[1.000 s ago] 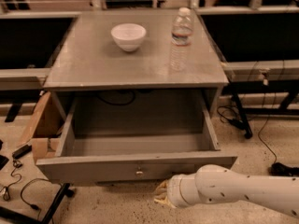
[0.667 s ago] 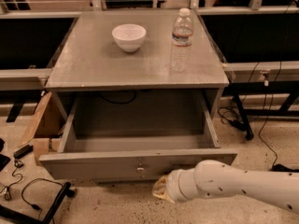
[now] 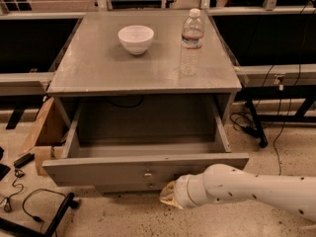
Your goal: Close top drawer
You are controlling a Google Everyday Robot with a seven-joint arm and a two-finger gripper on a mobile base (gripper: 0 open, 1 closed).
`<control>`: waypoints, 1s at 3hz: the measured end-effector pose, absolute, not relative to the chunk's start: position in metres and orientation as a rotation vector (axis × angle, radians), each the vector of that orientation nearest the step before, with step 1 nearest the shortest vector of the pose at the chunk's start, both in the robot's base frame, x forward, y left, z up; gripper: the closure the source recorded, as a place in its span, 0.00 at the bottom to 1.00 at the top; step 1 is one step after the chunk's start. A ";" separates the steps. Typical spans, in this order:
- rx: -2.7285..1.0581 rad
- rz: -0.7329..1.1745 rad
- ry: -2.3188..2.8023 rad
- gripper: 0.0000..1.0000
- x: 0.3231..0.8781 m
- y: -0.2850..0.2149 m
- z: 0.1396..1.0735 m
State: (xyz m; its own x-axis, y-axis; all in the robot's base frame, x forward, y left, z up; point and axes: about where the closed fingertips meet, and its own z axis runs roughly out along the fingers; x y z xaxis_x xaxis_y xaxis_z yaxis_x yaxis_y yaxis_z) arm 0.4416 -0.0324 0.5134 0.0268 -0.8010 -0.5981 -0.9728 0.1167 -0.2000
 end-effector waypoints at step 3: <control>-1.732 0.351 1.775 1.00 0.472 -0.026 0.526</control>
Offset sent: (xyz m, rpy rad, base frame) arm 0.2407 0.0329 0.0854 -0.0020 -0.2198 0.0888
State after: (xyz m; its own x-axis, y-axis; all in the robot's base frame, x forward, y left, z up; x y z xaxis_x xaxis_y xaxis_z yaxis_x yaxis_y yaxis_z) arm 0.4720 -0.0264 0.5259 0.0589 -0.8005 -0.5964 -0.9674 0.1016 -0.2320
